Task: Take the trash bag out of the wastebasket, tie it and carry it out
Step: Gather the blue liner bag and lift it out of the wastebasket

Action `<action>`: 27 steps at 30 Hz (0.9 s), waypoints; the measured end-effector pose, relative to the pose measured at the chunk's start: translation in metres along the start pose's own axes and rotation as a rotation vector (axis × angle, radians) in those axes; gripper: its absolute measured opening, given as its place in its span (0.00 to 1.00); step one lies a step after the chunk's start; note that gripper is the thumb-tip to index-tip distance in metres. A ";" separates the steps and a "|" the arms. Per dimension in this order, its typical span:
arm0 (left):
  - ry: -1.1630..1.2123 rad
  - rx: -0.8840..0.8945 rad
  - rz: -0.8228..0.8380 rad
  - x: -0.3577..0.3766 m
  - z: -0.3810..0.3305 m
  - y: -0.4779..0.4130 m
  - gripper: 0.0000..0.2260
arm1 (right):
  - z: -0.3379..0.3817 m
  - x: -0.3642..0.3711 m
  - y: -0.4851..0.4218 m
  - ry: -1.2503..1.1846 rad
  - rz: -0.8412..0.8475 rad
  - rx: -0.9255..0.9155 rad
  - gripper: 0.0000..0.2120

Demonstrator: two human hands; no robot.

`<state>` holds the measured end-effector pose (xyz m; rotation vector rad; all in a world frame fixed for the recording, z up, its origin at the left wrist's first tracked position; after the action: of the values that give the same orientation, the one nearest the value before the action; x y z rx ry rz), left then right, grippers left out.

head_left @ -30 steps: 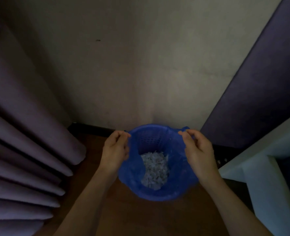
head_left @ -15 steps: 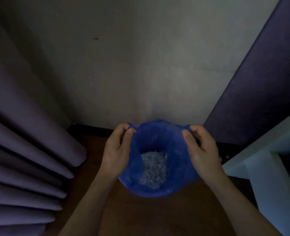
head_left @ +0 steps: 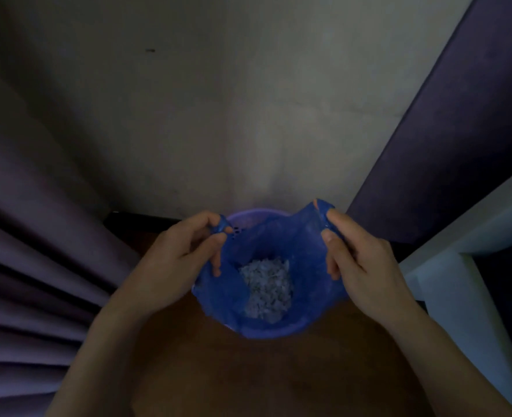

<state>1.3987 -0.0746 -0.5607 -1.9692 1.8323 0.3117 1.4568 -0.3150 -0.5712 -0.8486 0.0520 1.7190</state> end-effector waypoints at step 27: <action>0.339 0.061 -0.357 -0.002 -0.024 -0.010 0.03 | 0.036 0.044 -0.022 -0.577 0.257 0.057 0.40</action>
<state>1.4059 -0.0834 -0.5375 -2.3636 1.6024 -0.1967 1.4537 -0.2550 -0.5608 -0.2870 -0.1854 2.1364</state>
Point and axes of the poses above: each hand's wrist, its own y-axis away from the middle knuckle, its own x-axis out of the palm, z = x × y, the point moved 8 cm from there along -y, towards the middle knuckle, and after that the axes turned 3 degrees about -z, right-handed, at the moved point
